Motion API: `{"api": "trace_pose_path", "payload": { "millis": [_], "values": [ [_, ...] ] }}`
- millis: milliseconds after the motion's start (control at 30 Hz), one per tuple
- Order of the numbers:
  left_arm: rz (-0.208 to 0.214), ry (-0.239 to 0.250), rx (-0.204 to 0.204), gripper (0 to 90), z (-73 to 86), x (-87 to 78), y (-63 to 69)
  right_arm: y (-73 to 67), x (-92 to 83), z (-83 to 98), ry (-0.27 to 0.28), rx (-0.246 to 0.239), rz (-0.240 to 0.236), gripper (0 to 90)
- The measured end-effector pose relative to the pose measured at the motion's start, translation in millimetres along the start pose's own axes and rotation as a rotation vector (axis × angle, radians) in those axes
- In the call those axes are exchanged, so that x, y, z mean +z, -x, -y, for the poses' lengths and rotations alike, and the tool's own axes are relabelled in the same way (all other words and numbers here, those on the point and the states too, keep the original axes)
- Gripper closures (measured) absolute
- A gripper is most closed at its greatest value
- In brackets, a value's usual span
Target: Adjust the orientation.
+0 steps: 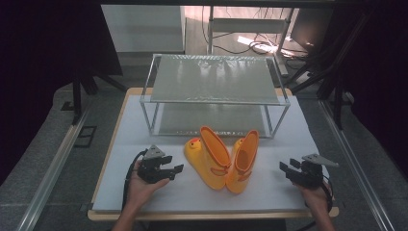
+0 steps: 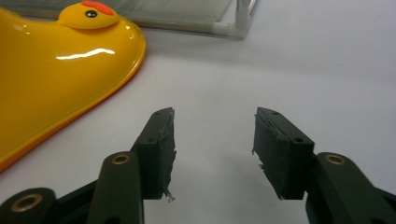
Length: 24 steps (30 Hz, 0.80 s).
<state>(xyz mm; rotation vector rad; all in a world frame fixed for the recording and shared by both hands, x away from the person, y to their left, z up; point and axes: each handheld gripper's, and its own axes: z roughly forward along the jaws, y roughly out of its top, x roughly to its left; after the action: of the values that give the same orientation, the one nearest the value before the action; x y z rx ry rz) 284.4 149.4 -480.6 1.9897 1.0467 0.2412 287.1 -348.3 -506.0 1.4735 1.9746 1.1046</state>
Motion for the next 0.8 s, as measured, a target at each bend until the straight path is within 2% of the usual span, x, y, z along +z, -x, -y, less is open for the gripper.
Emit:
{"api": "trace_pose_path", "payload": {
  "millis": [133,267,333,367,433,500,667,733,800],
  "values": [
    [0.004,-0.004,0.002,40.1,0.7,0.5,0.2,-4.7,1.1,-2.5,-0.010,-0.011,-0.020,56.6],
    [0.014,-0.017,-0.001,39.8,1.9,1.8,-0.9,-7.2,6.2,-7.3,-0.035,-0.013,-0.039,69.7],
    [0.015,-0.019,-0.002,39.6,2.0,2.2,-0.7,-11.3,12.8,-12.3,-0.058,-0.014,-0.071,80.3],
    [0.016,-0.017,-0.004,39.6,1.9,2.2,-0.4,-11.3,12.8,-12.3,-0.058,-0.014,-0.071,80.3],
    [0.017,-0.017,-0.002,39.6,1.6,2.6,0.2,-16.5,18.2,-16.2,-0.077,-0.024,-0.107,85.1],
    [0.018,-0.023,0.001,39.7,1.7,3.9,1.0,-23.2,26.1,-20.9,-0.100,-0.052,-0.125,88.9],
    [0.023,-0.033,0.002,39.7,3.0,6.4,0.9,-38.6,51.1,-33.2,-0.163,-0.088,-0.181,89.5],
    [0.022,-0.038,-0.001,39.8,3.7,6.8,-0.2,-46.7,61.1,-37.4,-0.191,-0.124,-0.172,89.5],
    [0.023,-0.038,-0.002,39.8,4.1,6.8,-0.5,-51.4,68.0,-40.1,-0.206,-0.123,-0.178,89.5]
  ]
}}
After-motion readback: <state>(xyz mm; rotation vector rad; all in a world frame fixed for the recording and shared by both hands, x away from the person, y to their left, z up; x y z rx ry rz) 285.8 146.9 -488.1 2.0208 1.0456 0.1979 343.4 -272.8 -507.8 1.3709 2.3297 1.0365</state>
